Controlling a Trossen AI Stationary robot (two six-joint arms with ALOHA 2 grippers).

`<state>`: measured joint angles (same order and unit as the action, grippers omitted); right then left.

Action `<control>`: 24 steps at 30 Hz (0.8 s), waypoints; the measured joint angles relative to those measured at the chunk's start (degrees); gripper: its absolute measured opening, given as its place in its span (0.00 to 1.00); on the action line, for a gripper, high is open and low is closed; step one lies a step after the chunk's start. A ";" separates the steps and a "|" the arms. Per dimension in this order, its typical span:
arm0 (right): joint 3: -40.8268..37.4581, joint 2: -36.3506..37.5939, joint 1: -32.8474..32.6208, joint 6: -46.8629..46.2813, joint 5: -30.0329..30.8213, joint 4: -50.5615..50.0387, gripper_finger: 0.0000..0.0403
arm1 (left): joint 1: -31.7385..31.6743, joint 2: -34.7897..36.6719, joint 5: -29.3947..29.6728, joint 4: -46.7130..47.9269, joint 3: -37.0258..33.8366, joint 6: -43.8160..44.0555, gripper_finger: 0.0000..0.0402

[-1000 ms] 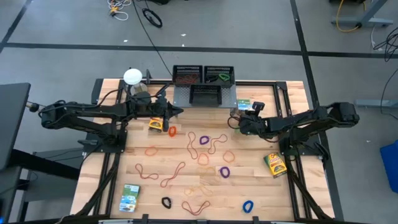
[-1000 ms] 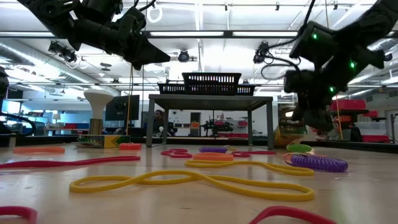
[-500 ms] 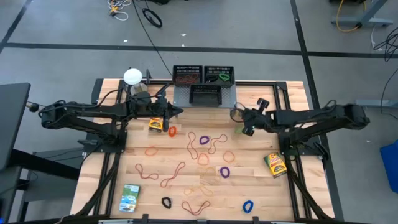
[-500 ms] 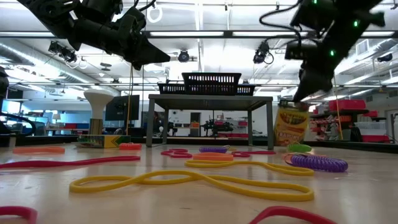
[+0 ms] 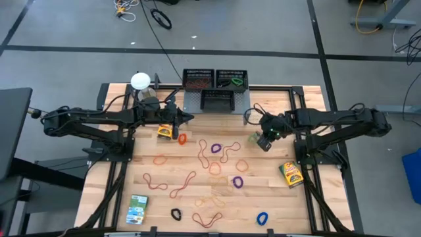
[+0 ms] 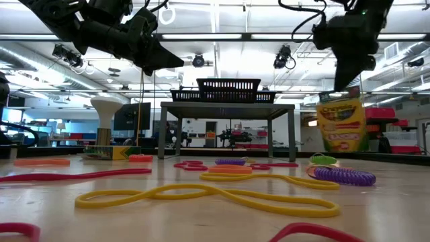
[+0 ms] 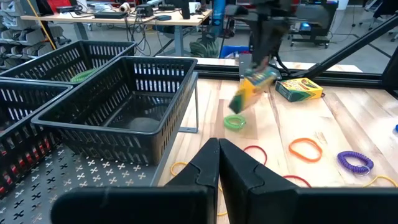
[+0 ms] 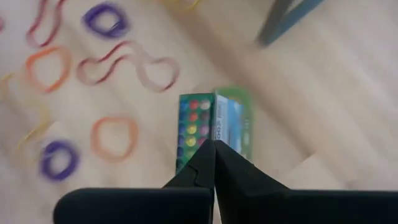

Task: Pick & Place Office Desk Supplies
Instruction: Put the crayon box into the bottom black basket on the shelf

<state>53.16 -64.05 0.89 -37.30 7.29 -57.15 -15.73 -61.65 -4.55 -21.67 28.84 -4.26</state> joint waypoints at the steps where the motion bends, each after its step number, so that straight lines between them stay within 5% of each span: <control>1: -0.20 0.00 -0.58 -0.99 -1.29 -0.01 0.01 | 0.00 0.01 0.00 0.00 0.00 -0.01 0.03; 24: -6.70 -1.29 -6.73 -11.83 -7.10 18.10 0.01 | 0.00 0.02 0.00 -0.50 -0.02 -0.02 0.03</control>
<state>46.46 -65.34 -5.85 -49.12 0.19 -39.05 -15.73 -61.63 -4.55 -22.17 28.82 -4.27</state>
